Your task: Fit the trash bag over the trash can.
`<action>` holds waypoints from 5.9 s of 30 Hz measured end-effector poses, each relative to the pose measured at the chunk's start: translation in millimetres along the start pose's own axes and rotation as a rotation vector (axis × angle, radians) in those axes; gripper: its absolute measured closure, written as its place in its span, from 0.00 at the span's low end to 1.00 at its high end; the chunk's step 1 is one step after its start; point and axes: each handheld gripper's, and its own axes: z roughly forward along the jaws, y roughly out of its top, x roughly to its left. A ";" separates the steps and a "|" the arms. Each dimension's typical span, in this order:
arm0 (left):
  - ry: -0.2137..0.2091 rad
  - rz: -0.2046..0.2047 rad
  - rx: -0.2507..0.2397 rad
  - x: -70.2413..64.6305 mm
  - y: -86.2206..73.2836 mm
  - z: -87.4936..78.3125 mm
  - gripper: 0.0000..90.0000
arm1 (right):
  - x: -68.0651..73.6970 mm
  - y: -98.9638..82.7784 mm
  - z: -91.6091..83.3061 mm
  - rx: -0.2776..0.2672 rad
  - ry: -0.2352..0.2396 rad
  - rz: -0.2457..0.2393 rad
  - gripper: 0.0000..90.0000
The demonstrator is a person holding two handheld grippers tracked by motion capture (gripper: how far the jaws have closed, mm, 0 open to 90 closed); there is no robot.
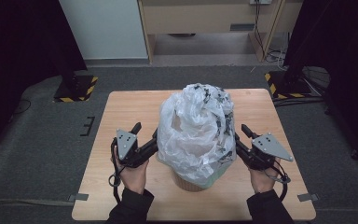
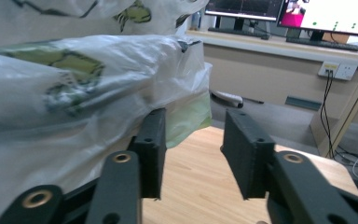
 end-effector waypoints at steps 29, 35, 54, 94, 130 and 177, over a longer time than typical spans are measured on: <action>0.121 0.067 0.417 92.8 -113.4 -11.9 0.38 | -38.9 64.9 -33.7 -0.208 0.651 0.086 1.00; 0.119 0.080 0.495 90.9 -126.3 0.5 0.36 | -18.4 70.5 -5.6 -0.154 0.712 0.073 1.00; 0.096 0.100 0.590 89.8 -139.4 8.9 0.34 | -6.0 64.6 8.6 0.009 0.756 -0.003 1.00; 0.094 0.090 0.602 93.7 -141.5 11.7 0.33 | -18.9 82.8 68.6 0.196 0.940 -0.129 1.00; 0.078 0.087 0.600 93.8 -141.9 12.6 0.33 | 53.8 130.1 88.1 0.150 1.013 -0.227 1.00; 0.072 0.091 0.600 93.5 -141.8 12.8 0.34 | 15.0 145.1 69.2 0.078 0.669 -0.159 1.00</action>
